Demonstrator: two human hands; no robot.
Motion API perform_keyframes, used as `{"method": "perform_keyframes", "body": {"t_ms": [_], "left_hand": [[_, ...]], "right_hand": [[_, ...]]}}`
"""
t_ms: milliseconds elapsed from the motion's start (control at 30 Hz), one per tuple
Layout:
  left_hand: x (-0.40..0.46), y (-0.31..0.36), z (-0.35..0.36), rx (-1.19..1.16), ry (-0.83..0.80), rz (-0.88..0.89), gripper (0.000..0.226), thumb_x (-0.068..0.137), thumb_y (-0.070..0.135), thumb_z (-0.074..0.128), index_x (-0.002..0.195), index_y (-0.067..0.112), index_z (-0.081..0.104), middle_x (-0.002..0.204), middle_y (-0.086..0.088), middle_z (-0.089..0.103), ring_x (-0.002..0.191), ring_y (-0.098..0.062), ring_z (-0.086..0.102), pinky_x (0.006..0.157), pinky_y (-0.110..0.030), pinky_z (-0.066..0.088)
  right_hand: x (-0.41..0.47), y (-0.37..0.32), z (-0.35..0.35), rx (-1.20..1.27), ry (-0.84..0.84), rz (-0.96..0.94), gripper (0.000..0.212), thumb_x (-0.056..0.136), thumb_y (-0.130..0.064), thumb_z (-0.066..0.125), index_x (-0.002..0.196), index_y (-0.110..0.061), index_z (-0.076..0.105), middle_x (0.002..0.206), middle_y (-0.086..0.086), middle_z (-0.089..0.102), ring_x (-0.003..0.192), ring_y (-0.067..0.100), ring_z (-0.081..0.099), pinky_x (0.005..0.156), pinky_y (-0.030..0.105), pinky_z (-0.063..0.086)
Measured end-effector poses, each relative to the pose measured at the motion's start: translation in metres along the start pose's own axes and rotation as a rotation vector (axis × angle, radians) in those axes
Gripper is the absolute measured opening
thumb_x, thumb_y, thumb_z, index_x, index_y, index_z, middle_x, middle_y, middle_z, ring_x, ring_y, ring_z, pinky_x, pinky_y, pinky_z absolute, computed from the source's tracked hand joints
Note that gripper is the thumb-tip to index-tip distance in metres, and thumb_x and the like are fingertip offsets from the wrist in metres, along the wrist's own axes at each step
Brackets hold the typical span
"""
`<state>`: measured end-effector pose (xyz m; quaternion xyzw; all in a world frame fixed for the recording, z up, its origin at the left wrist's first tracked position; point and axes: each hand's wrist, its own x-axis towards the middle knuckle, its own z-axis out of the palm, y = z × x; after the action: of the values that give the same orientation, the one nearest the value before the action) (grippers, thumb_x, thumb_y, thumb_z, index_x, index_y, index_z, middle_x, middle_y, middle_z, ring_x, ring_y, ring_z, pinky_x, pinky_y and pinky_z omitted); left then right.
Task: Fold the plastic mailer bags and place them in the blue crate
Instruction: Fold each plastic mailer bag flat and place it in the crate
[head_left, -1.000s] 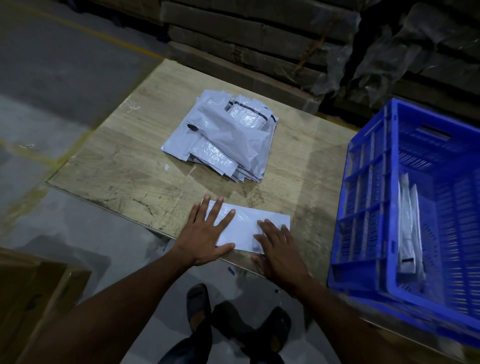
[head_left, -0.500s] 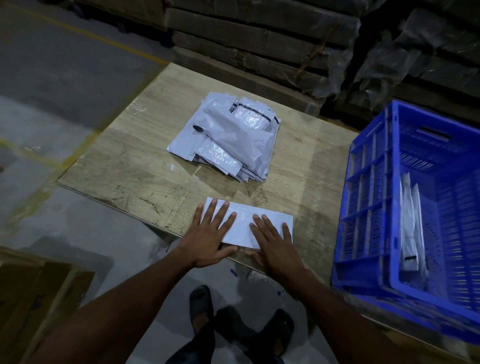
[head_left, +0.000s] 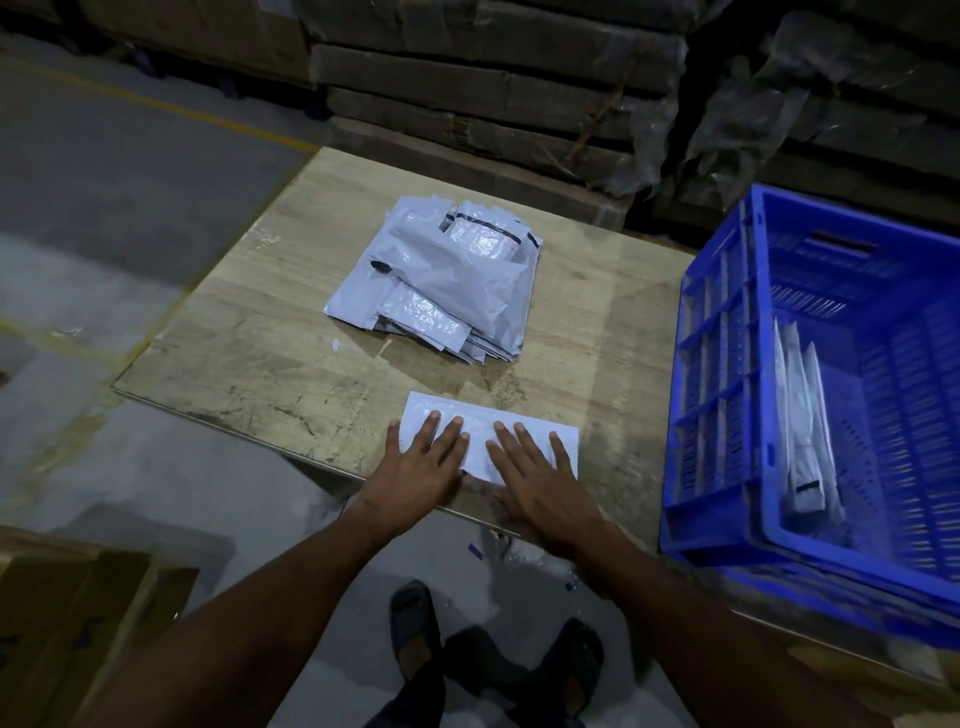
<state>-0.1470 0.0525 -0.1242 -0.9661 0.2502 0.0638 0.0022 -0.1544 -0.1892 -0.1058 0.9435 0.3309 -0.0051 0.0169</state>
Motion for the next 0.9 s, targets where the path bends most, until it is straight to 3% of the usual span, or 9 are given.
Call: {"method": "perform_keyframes", "body": {"t_ms": [100, 200, 300, 400, 500, 567, 633, 800, 900], "left_hand": [[0.002, 0.000, -0.010, -0.065, -0.064, -0.055, 0.076, 0.085, 0.027, 0.080, 0.151, 0.016, 0.044, 0.160, -0.016, 0.043, 0.147, -0.040, 0.041, 0.095, -0.076, 0.046], [0.004, 0.003, -0.019, -0.164, -0.076, -0.081, 0.071, 0.102, 0.026, 0.060, 0.163, 0.028, 0.025, 0.173, -0.008, 0.008, 0.160, -0.033, 0.004, 0.116, -0.072, 0.022], [0.001, 0.002, -0.021, -0.224, -0.042, -0.064, 0.064, 0.105, 0.028, 0.053, 0.162, 0.031, 0.026, 0.173, -0.007, 0.009, 0.160, -0.032, 0.001, 0.116, -0.073, 0.023], [-0.005, 0.001, -0.016, -0.359, 0.088, -0.117, 0.058, 0.107, 0.043, 0.032, 0.162, 0.033, 0.015, 0.172, -0.012, 0.012, 0.159, -0.036, 0.009, 0.112, -0.072, 0.032], [-0.010, 0.003, -0.013, -0.533, 0.251, -0.236, 0.080, 0.106, 0.048, 0.041, 0.165, 0.023, -0.008, 0.172, -0.013, -0.013, 0.159, -0.038, -0.003, 0.121, -0.064, 0.023], [-0.013, 0.002, -0.005, -0.548, 0.297, -0.252, 0.089, 0.104, 0.053, 0.042, 0.164, 0.014, -0.010, 0.171, -0.014, -0.019, 0.159, -0.038, -0.007, 0.123, -0.064, 0.021], [-0.014, 0.005, 0.000, -0.533, 0.234, -0.253, 0.090, 0.102, 0.057, 0.037, 0.164, 0.015, -0.013, 0.171, -0.012, -0.022, 0.159, -0.035, -0.010, 0.123, -0.064, 0.018], [-0.010, 0.015, 0.006, -0.447, 0.107, -0.298, 0.089, 0.098, 0.065, 0.022, 0.159, 0.024, -0.029, 0.169, -0.010, -0.027, 0.157, -0.033, -0.018, 0.125, -0.062, 0.002], [-0.007, 0.018, 0.006, -0.388, 0.049, -0.307, 0.089, 0.095, 0.068, 0.016, 0.157, 0.025, -0.032, 0.168, -0.014, -0.027, 0.157, -0.038, -0.017, 0.124, -0.064, -0.002]], "right_hand": [[-0.011, -0.008, -0.008, 0.001, 0.143, -0.249, 0.060, 0.093, -0.016, 0.055, 0.151, -0.017, 0.038, 0.166, 0.007, 0.023, 0.150, 0.045, 0.019, 0.111, 0.072, 0.024], [-0.016, -0.008, -0.005, -0.021, 0.211, -0.435, 0.035, 0.105, -0.015, 0.045, 0.136, -0.021, 0.061, 0.153, 0.000, 0.049, 0.150, 0.044, 0.020, 0.109, 0.076, 0.022], [-0.002, -0.001, -0.010, -0.059, 0.205, -0.392, 0.023, 0.101, -0.017, 0.056, 0.119, -0.019, 0.070, 0.141, 0.002, 0.060, 0.147, 0.042, 0.031, 0.108, 0.063, 0.037], [0.015, 0.011, -0.024, -0.001, 0.243, -0.368, 0.014, 0.091, -0.007, 0.064, 0.100, -0.011, 0.074, 0.124, 0.007, 0.069, 0.127, 0.040, 0.058, 0.083, 0.046, 0.057], [0.024, 0.026, -0.040, 0.037, 0.186, -0.300, 0.024, 0.092, -0.006, 0.049, 0.105, -0.007, 0.070, 0.134, 0.011, 0.063, 0.119, 0.036, 0.062, 0.063, 0.042, 0.059], [0.022, 0.033, -0.049, 0.089, 0.142, -0.219, 0.026, 0.087, -0.001, 0.061, 0.112, -0.008, 0.067, 0.141, 0.011, 0.058, 0.118, 0.034, 0.061, 0.057, 0.044, 0.059], [0.018, 0.035, -0.059, 0.162, 0.109, -0.171, 0.034, 0.084, 0.001, 0.068, 0.115, -0.010, 0.067, 0.143, 0.009, 0.057, 0.118, 0.031, 0.062, 0.060, 0.046, 0.060], [0.008, 0.036, -0.079, 0.445, 0.065, -0.132, 0.047, 0.075, 0.010, 0.067, 0.116, -0.013, 0.072, 0.138, 0.006, 0.063, 0.120, 0.022, 0.065, 0.089, 0.038, 0.060], [0.017, 0.047, -0.080, 0.428, -0.010, -0.105, 0.055, 0.069, 0.012, 0.063, 0.116, -0.014, 0.074, 0.135, 0.004, 0.065, 0.119, 0.024, 0.065, 0.089, 0.043, 0.059]]}}
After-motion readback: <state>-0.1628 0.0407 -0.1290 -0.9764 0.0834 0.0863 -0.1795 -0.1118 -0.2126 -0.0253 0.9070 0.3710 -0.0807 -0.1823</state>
